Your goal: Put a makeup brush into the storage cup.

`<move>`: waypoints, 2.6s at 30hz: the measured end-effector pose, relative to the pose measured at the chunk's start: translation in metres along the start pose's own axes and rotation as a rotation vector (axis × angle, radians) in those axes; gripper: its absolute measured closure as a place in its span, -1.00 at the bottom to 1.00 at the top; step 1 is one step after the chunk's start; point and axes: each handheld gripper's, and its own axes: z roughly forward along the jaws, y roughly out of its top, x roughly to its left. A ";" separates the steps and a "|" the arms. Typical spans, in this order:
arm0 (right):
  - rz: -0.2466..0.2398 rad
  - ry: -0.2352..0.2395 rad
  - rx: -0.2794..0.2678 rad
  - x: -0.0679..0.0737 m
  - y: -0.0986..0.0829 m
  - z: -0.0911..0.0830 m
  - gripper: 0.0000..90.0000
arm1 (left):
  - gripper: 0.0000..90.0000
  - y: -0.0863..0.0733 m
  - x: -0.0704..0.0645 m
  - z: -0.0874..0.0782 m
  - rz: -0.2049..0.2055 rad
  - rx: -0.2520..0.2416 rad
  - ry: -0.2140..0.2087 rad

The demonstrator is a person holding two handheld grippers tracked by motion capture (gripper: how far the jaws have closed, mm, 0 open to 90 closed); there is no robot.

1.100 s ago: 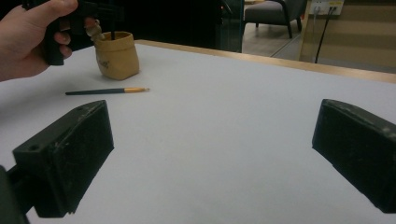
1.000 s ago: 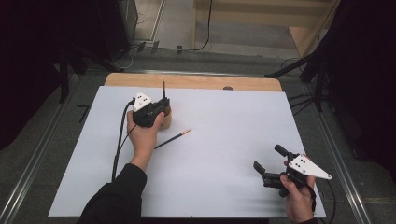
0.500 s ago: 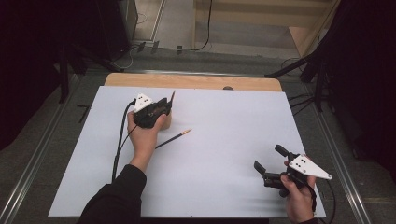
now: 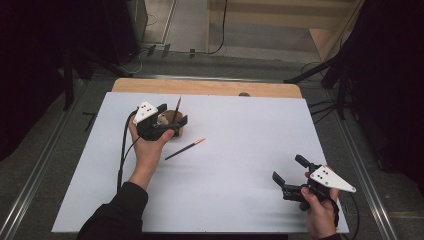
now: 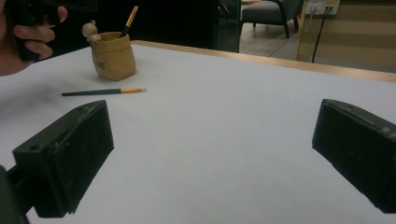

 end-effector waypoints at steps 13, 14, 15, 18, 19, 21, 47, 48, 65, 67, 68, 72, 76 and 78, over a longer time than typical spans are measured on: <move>-0.005 -0.007 0.001 0.000 0.000 -0.002 -1.00 | -1.00 0.001 0.001 -0.042 -0.012 -0.042 -0.041; -0.005 -0.009 0.001 0.000 0.000 -0.002 -1.00 | -1.00 0.000 0.001 -0.046 -0.006 -0.043 -0.037; -0.006 -0.010 0.000 0.000 0.000 -0.002 -1.00 | -1.00 0.000 0.002 -0.049 -0.004 -0.041 -0.036; -0.006 -0.012 0.001 0.000 0.000 -0.003 -1.00 | -1.00 -0.002 0.003 -0.059 -0.007 -0.051 -0.034; -0.005 -0.013 0.000 0.000 0.000 -0.003 -1.00 | -1.00 -0.003 0.003 -0.061 -0.006 -0.052 -0.031; -0.004 -0.015 0.001 0.000 0.000 -0.004 -1.00 | -1.00 -0.004 0.002 -0.067 0.001 -0.052 -0.022; -0.015 -0.018 0.000 0.001 0.000 -0.004 -1.00 | -1.00 -0.045 -0.002 -0.136 0.013 -0.040 0.033; -0.014 -0.018 -0.001 0.000 0.000 -0.004 -1.00 | -1.00 -0.045 -0.002 -0.140 0.013 -0.041 0.036; -0.018 -0.023 -0.001 0.000 0.000 -0.004 -1.00 | -1.00 -0.060 -0.008 -0.181 0.036 -0.048 0.074; -0.018 -0.023 -0.002 0.000 0.001 -0.005 -1.00 | -1.00 -0.061 -0.008 -0.184 0.029 -0.052 0.078; -0.018 -0.024 -0.003 0.000 0.000 -0.004 -1.00 | -1.00 -0.061 -0.007 -0.186 0.029 -0.051 0.081; -0.017 -0.024 -0.005 0.000 0.001 -0.005 -1.00 | -1.00 -0.063 -0.007 -0.193 0.023 -0.054 0.090; -0.016 -0.026 -0.006 -0.001 0.001 -0.005 -1.00 | -1.00 -0.065 -0.007 -0.201 0.024 -0.053 0.099; -0.016 -0.026 -0.006 -0.001 0.001 -0.005 -1.00 | -1.00 -0.066 -0.006 -0.203 0.024 -0.053 0.102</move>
